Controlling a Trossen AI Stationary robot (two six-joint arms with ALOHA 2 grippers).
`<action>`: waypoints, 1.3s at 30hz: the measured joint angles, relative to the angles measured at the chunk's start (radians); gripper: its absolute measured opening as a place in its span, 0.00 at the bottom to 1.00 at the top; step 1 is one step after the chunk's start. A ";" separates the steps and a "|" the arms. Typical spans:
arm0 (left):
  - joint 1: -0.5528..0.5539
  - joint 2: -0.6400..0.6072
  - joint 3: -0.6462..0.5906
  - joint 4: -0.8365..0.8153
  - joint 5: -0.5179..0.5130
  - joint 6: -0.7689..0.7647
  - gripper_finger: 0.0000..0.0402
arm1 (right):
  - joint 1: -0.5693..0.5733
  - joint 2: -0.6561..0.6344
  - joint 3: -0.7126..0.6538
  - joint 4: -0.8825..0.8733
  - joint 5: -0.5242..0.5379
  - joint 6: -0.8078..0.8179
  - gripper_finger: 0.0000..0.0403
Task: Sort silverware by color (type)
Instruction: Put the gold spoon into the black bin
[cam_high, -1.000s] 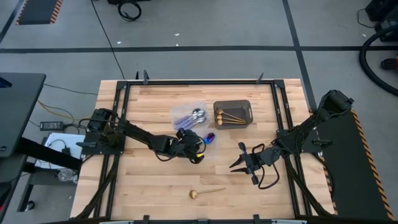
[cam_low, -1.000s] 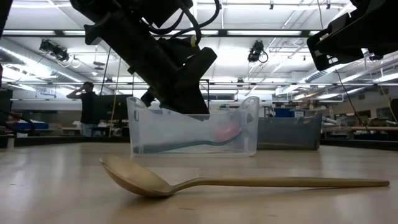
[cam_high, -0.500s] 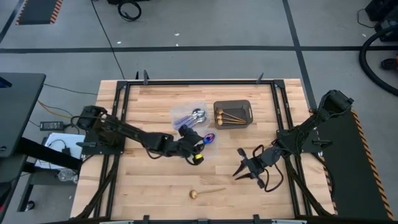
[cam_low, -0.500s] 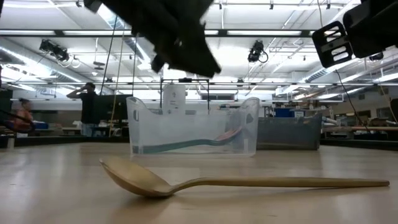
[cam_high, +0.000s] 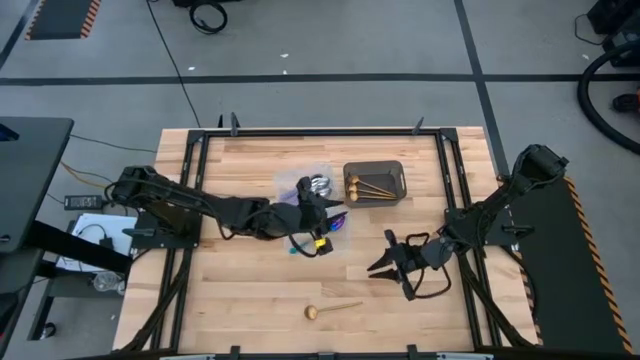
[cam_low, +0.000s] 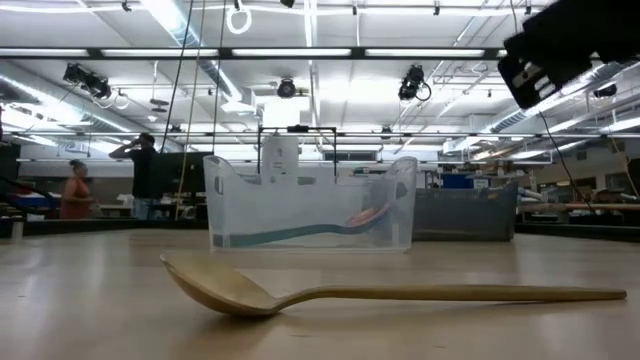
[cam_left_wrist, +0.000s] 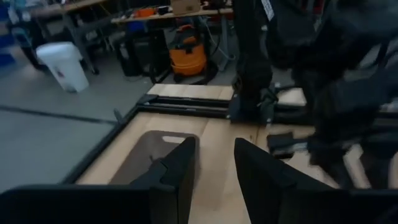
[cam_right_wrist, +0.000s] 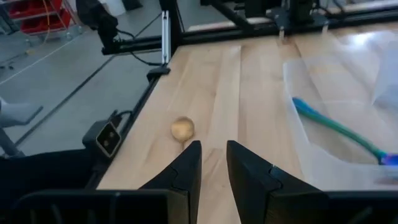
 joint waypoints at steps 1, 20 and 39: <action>-0.009 0.000 0.000 -0.002 -0.001 0.027 0.30 | 0.003 0.000 0.017 -0.017 0.007 -0.003 0.21; -0.118 -0.170 -0.221 0.059 -0.071 0.084 0.18 | 0.025 0.330 0.393 -0.180 0.102 -0.070 0.21; -0.123 -0.454 -0.529 0.177 -0.081 0.032 0.14 | -0.036 0.601 0.697 -0.355 -0.039 -0.122 0.22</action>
